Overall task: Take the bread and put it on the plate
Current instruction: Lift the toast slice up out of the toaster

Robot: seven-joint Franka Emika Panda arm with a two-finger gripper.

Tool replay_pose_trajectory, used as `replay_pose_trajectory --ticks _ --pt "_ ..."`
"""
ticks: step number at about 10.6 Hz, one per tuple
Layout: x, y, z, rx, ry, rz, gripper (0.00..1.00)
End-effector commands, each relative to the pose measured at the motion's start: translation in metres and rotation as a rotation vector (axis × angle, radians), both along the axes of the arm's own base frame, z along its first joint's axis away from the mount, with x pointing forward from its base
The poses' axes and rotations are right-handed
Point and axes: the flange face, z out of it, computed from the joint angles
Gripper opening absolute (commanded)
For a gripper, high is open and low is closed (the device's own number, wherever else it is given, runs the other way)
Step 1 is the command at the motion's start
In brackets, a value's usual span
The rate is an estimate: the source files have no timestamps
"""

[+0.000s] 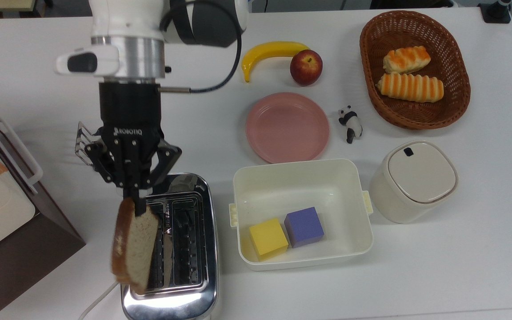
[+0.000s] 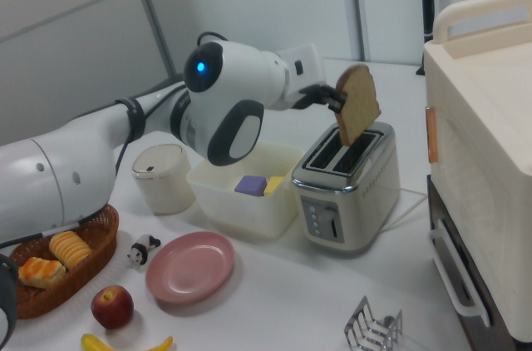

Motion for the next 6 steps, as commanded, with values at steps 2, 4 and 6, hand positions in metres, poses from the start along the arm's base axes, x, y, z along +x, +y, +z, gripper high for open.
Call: replay_pose_trajectory --ticks 2,4,6 --pt "-0.035 -0.011 0.076 0.046 -0.095 -0.035 0.00" --pt "-0.050 -0.010 0.090 0.062 0.005 -0.010 0.00" --pt "-0.066 -0.006 0.096 0.066 0.171 0.039 0.00"
